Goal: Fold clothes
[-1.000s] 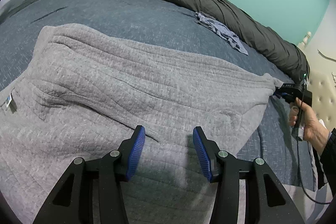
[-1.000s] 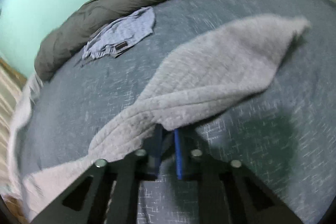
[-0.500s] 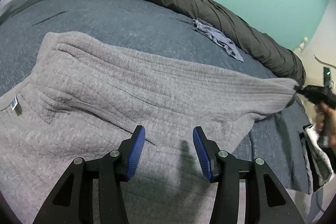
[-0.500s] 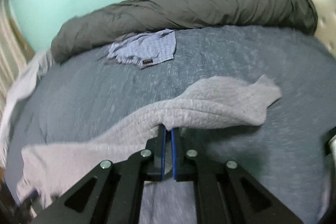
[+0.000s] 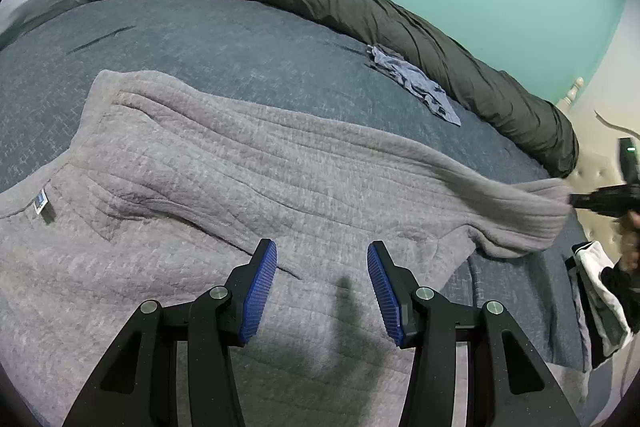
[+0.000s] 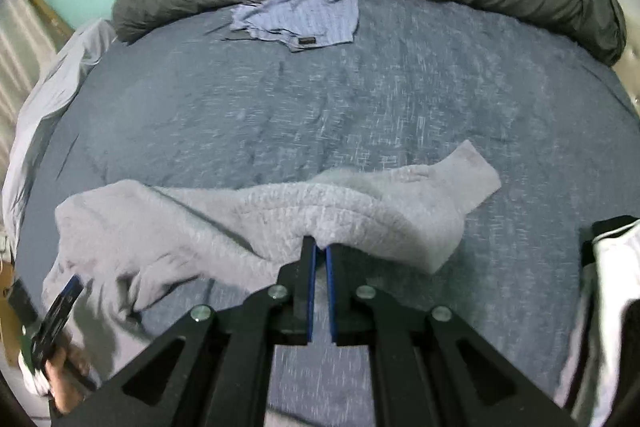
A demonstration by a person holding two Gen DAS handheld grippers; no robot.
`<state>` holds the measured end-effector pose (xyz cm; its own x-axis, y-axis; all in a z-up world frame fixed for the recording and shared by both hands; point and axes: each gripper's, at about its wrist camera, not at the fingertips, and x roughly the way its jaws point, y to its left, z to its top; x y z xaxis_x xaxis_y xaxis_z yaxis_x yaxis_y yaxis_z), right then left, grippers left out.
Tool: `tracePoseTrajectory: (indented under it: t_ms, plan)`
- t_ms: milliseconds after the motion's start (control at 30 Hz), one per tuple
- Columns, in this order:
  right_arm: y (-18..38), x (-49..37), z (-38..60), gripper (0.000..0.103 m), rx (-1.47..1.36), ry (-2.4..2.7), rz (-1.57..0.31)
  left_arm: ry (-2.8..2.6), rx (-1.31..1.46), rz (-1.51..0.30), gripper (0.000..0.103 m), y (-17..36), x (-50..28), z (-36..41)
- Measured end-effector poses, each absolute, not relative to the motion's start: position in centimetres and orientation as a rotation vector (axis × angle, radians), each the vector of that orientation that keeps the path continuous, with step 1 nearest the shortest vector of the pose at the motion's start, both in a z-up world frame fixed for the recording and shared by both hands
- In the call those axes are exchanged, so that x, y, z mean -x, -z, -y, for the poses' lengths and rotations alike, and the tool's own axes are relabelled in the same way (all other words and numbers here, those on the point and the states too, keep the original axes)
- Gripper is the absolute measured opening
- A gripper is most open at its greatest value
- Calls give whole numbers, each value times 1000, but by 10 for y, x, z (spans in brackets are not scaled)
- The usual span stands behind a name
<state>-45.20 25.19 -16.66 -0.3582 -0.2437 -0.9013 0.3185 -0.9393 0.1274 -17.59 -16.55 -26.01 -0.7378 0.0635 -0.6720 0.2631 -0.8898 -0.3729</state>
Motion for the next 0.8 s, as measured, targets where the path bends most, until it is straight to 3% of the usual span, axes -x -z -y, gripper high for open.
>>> tracePoseTrajectory:
  t_ms: [133, 300, 400, 433, 467, 567, 800]
  plan:
    - [205, 485, -244, 8, -1503, 2402, -120, 2750, -1097, -675, 52, 261, 180, 161]
    - [212, 500, -252, 10, -1419, 2475, -124, 2749, -1126, -660, 51, 266, 185, 158]
    - [197, 492, -277, 31, -1304, 2525, -74, 2744, -1136, -666, 51, 269, 188, 157]
    - [190, 487, -288, 45, -1264, 2544, -49, 2746, -1134, -664, 51, 269, 188, 156]
    - [188, 482, -299, 49, -1242, 2548, -27, 2748, -1133, -662, 51, 268, 188, 156]
    - [197, 463, -326, 52, -1245, 2514, -17, 2753, -1131, -654, 52, 267, 188, 153]
    - [260, 436, -325, 55, -1358, 2435, -278, 2751, -1127, -647, 52, 267, 189, 151]
